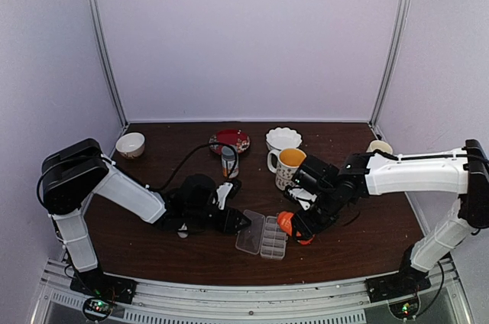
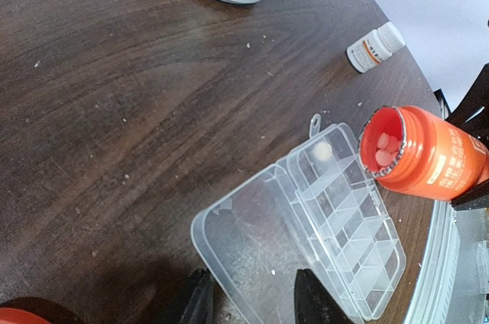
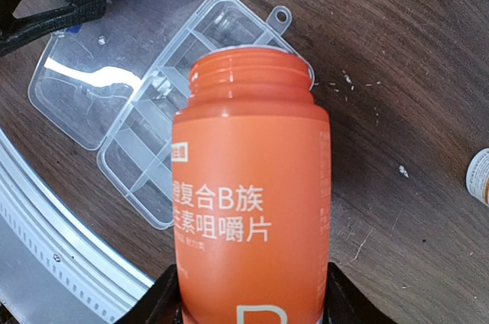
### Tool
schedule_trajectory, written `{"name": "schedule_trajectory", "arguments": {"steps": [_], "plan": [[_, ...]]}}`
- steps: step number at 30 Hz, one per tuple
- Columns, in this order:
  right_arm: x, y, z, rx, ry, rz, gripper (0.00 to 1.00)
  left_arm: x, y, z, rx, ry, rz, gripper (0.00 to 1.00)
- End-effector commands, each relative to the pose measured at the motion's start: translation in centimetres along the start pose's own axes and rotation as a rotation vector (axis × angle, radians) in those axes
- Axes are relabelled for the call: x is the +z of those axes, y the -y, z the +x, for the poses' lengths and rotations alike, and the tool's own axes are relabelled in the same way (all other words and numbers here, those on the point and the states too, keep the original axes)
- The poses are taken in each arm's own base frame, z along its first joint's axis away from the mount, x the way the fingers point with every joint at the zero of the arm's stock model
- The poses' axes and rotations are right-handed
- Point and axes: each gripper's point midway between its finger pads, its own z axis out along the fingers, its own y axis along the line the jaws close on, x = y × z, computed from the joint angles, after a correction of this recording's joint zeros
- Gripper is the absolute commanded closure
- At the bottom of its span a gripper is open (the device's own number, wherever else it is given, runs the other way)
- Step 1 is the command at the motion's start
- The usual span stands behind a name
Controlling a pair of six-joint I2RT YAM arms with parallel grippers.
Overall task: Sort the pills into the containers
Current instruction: Pour the pill into the compartment of the pill container.
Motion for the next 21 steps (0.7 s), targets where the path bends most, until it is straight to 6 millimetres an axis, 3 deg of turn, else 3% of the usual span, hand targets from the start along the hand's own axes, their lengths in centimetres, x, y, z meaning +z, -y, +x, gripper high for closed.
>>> {"name": "schedule_trajectory", "arguments": {"steps": [1, 4, 8, 11, 15, 18, 21], "plan": [[-0.1, 0.8, 0.0, -0.019, -0.029, 0.076, 1.00, -0.1, 0.7, -0.7, 0.013, 0.036, 0.024, 0.60], [-0.7, -1.5, -0.9, -0.021, 0.044, -0.050, 1.00, -0.2, 0.7, -0.7, 0.014, 0.035, 0.026, 0.60], [-0.4, 0.9, -0.4, -0.018, -0.008, 0.094, 1.00, -0.1, 0.7, -0.8, 0.013, 0.036, 0.024, 0.60], [0.0, -0.6, -0.2, -0.027, -0.001, -0.004, 1.00, -0.1, 0.7, -0.7, 0.014, 0.035, 0.025, 0.60], [0.1, 1.1, 0.1, -0.027, -0.035, 0.100, 1.00, -0.1, 0.7, -0.7, 0.012, 0.034, 0.025, 0.60], [-0.4, -1.0, -0.9, -0.023, 0.039, -0.024, 1.00, -0.1, 0.7, -0.8, 0.013, 0.035, 0.026, 0.60], [0.1, 0.9, -0.4, -0.017, -0.001, 0.084, 1.00, -0.1, 0.7, -0.7, 0.014, 0.033, 0.027, 0.60]]}}
